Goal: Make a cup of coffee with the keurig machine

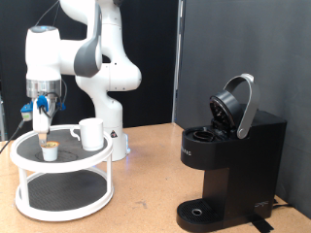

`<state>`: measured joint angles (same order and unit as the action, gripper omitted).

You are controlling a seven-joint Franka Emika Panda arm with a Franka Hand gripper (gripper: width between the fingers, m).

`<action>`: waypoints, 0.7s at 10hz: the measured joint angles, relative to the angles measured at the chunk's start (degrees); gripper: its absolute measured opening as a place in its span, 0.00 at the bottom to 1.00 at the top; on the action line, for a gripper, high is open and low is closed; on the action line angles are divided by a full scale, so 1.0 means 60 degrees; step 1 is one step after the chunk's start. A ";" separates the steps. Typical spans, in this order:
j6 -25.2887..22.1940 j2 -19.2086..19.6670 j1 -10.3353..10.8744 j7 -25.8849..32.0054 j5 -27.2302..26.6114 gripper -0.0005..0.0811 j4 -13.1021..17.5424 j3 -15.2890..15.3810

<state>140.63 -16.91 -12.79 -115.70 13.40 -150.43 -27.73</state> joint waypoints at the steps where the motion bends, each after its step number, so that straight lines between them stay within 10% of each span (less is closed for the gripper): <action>1: 0.0245 0.0158 0.0000 0.0001 0.0000 0.91 -0.0086 -0.0028; 7: 0.0537 0.0518 0.0016 0.0209 -0.0453 0.91 -0.0182 -0.0043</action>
<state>143.86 -13.80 -12.70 -114.45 10.68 -151.52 -28.00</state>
